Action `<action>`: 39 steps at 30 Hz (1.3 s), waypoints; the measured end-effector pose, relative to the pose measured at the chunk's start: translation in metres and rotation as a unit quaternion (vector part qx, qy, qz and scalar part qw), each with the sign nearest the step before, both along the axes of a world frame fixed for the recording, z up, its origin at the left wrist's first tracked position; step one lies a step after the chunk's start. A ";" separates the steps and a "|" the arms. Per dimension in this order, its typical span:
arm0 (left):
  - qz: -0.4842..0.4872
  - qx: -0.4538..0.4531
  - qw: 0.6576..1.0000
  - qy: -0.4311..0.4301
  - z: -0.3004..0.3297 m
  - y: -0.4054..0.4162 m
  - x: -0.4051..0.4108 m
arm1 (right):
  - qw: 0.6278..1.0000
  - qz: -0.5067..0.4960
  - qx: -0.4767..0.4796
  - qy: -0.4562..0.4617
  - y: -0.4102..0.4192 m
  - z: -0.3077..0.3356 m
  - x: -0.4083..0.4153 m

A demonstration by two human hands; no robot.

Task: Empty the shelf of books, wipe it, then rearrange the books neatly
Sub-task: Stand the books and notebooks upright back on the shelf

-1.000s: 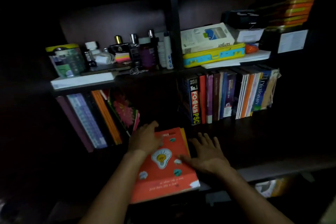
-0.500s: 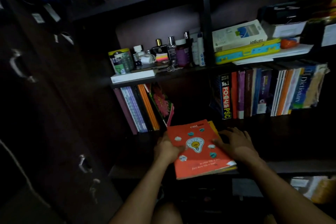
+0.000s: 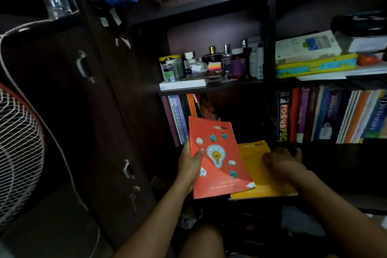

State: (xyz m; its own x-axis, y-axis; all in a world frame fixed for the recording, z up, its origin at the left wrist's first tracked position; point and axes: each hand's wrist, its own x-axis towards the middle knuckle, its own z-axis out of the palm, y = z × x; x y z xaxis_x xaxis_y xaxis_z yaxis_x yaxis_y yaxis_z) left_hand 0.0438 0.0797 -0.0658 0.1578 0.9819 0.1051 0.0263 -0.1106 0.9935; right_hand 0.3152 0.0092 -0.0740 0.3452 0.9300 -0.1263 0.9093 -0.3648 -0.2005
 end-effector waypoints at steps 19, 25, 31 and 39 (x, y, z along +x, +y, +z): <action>0.189 0.080 0.978 0.032 -0.045 0.031 -0.058 | 0.984 0.091 0.113 0.103 0.106 0.003 -0.136; 0.190 0.090 0.977 0.040 -0.055 0.039 -0.056 | 0.967 0.020 0.209 0.147 0.155 -0.013 -0.127; 0.190 0.102 0.975 0.043 -0.059 0.040 -0.055 | 0.975 0.016 0.214 0.063 0.185 -0.028 -0.113; 0.194 0.121 0.971 0.068 -0.047 0.028 -0.047 | 0.963 0.173 0.187 0.089 0.181 -0.040 -0.098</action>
